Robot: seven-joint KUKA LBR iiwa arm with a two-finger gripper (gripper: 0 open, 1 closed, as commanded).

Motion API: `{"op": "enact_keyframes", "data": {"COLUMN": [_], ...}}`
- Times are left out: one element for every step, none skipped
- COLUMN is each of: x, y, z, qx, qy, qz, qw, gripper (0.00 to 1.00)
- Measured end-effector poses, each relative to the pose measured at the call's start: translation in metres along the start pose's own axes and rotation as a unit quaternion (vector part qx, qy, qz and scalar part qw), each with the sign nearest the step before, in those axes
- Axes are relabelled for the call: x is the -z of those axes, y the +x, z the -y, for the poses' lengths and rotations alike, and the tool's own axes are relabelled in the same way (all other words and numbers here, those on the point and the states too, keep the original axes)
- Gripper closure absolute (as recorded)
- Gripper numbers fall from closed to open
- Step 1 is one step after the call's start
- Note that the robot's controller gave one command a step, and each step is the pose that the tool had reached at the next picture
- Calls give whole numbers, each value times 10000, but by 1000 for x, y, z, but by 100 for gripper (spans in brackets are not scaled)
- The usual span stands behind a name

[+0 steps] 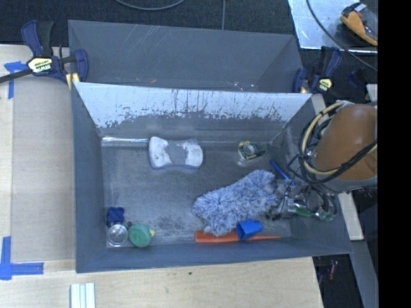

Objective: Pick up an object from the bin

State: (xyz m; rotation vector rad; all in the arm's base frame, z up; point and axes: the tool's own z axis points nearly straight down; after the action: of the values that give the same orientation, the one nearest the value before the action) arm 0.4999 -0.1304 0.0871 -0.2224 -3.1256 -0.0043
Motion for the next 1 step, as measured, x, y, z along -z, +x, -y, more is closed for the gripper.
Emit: {"op": "enact_keyframes", "data": {"x": [38], "y": [-1], "z": [1], "qx": [1], "qy": [12], "qz": [31], "qw": [10000], "gripper": [100]}}
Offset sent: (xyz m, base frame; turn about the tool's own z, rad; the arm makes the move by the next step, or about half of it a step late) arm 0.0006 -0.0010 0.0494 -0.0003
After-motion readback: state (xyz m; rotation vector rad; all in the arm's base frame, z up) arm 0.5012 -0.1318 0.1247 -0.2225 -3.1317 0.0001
